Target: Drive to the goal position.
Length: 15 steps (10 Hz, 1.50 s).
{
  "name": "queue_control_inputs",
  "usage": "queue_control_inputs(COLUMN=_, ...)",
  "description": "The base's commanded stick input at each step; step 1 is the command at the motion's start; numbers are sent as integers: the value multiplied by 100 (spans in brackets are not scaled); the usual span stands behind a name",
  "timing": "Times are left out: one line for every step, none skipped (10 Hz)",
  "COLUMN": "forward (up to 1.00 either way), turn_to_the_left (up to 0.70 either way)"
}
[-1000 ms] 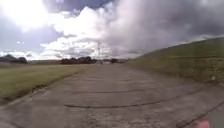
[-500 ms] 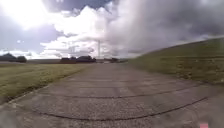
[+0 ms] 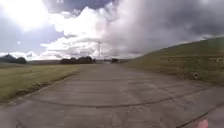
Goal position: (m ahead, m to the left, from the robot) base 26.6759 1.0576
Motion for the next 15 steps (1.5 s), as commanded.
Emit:
queue_control_inputs(forward=70, turn_to_the_left=0)
queue_control_inputs(forward=70, turn_to_the_left=0)
queue_control_inputs(forward=70, turn_to_the_left=0)
queue_control_inputs(forward=70, turn_to_the_left=0)
queue_control_inputs(forward=70, turn_to_the_left=0)
queue_control_inputs(forward=70, turn_to_the_left=0)
queue_control_inputs(forward=70, turn_to_the_left=0)
queue_control_inputs(forward=70, turn_to_the_left=0)
queue_control_inputs(forward=70, turn_to_the_left=0)
queue_control_inputs(forward=70, turn_to_the_left=0)
queue_control_inputs(forward=70, turn_to_the_left=0)
queue_control_inputs(forward=70, turn_to_the_left=0)
queue_control_inputs(forward=70, turn_to_the_left=0)
queue_control_inputs(forward=70, turn_to_the_left=0)
queue_control_inputs(forward=70, turn_to_the_left=0)
